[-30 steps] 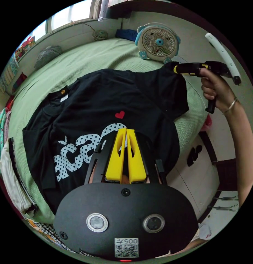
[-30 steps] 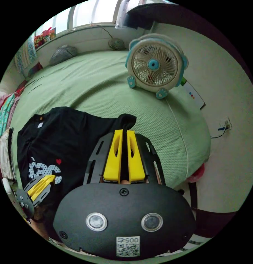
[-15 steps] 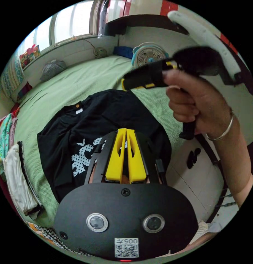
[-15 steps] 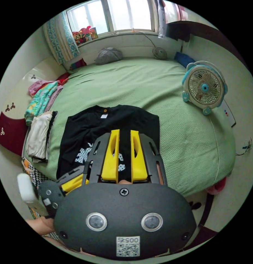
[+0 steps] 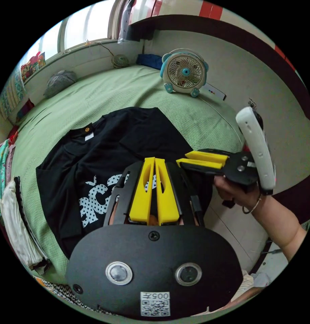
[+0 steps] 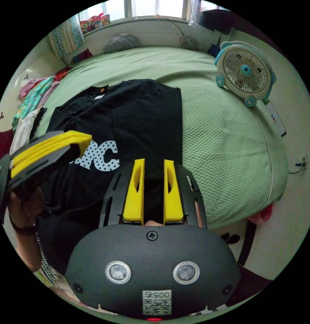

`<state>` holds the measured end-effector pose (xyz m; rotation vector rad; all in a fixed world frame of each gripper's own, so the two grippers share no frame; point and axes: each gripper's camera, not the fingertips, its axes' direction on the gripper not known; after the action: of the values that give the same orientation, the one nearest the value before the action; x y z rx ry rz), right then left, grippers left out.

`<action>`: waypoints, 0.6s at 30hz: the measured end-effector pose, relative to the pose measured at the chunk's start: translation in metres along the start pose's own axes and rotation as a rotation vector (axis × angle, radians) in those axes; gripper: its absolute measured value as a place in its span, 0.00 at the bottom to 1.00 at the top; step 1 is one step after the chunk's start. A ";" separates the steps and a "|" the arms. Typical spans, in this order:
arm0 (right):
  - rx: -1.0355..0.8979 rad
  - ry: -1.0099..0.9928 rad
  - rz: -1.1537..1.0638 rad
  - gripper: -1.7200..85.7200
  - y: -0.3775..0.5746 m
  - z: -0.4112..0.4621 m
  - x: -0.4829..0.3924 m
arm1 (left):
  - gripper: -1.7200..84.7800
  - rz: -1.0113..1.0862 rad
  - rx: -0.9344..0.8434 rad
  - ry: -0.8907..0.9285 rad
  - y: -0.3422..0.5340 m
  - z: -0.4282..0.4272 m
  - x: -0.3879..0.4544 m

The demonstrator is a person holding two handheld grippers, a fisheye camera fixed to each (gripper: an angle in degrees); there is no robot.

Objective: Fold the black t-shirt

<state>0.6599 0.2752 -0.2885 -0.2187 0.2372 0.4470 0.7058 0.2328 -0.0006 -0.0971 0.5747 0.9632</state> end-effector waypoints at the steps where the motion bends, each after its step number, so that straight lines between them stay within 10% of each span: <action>1: 0.007 0.008 -0.007 0.10 0.002 0.001 -0.002 | 0.01 0.001 -0.003 0.003 -0.002 0.003 -0.001; 18: -0.005 -0.042 -0.080 0.03 0.026 -0.022 -0.001 | 0.01 -0.001 -0.051 0.039 -0.013 0.044 -0.037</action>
<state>0.6437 0.2925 -0.3130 -0.2227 0.1857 0.3723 0.7183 0.2117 0.0527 -0.1623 0.5856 0.9775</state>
